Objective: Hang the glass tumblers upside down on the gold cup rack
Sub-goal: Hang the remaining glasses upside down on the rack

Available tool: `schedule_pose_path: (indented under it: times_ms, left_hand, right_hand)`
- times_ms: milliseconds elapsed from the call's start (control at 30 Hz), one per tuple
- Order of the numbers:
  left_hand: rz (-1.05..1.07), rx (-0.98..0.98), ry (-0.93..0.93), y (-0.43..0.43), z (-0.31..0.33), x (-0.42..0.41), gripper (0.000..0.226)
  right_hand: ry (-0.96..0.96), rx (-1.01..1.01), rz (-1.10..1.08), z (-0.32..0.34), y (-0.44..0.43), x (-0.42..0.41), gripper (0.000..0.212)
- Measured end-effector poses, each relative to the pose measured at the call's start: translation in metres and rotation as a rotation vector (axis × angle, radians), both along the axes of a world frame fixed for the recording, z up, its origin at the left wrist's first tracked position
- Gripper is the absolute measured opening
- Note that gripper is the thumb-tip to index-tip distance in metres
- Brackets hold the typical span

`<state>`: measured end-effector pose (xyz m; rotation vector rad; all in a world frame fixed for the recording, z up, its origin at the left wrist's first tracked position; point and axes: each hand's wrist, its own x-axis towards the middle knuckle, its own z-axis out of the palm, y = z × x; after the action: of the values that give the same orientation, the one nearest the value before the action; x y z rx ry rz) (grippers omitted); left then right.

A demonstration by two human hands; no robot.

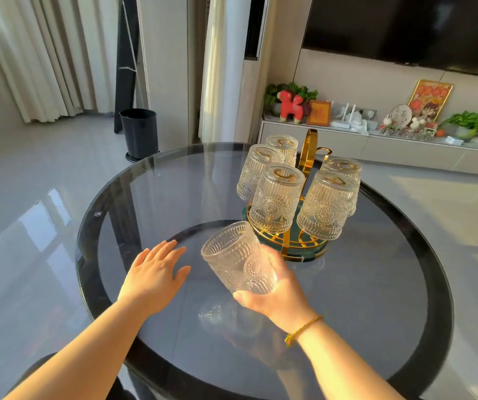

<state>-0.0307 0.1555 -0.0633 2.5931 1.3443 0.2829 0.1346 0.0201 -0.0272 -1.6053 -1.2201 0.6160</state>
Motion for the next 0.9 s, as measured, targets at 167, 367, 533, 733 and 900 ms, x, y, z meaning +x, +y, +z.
schedule_pose_path:
  times_ms: [167,367,533,733,900]
  left_hand:
    - [-0.001,-0.036,0.01,-0.004,0.006,-0.001,0.05]
    - [0.019,-0.158,-0.065,-0.015,0.017,-0.003,0.045]
    - [-0.018,-0.074,-0.31,-0.029,0.06,0.02,0.035]
    - [-0.178,0.124,-0.555,-0.041,0.139,0.086,0.033]
    - [-0.31,0.182,-0.453,-0.035,0.176,0.143,0.043]
  right_hand:
    - [-0.195,-0.062,0.043,0.038,-0.031,0.016,0.061]
    - [-0.218,-0.066,-0.006,0.071,-0.059,0.033,0.063]
    - [-0.171,0.0,-0.069,0.091,-0.07,0.051,0.067]
    - [-0.168,0.066,-0.167,0.121,-0.077,0.085,0.059]
    - [-0.269,0.091,-0.265,0.154,-0.078,0.116,0.058]
